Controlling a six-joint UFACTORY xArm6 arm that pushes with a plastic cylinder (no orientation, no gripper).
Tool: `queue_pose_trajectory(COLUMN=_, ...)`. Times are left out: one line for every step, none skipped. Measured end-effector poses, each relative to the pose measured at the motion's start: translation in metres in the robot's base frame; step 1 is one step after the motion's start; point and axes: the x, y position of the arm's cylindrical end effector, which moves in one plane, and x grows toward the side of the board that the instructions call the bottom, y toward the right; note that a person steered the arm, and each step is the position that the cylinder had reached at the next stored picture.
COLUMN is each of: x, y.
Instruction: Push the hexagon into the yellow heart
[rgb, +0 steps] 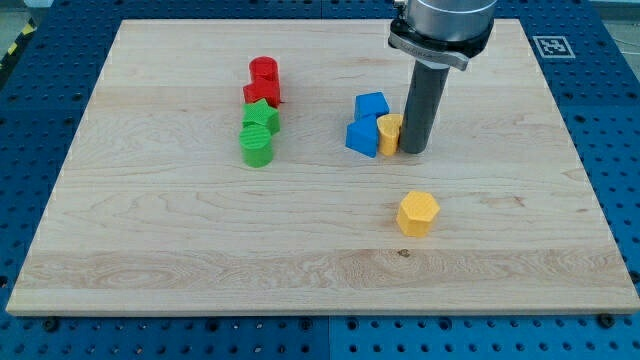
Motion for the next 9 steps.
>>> queue_pose_trajectory(x=0.015, y=0.003)
queue_pose_trajectory(x=0.026, y=0.008)
queue_pose_trajectory(x=0.026, y=0.008)
queue_pose_trajectory(x=0.031, y=0.006)
queue_pose_trajectory(x=0.032, y=0.005)
queue_pose_trajectory(x=0.043, y=0.005)
queue_pose_trajectory(x=0.045, y=0.005)
queue_pose_trajectory(x=0.045, y=-0.018)
queue_pose_trajectory(x=0.045, y=-0.028)
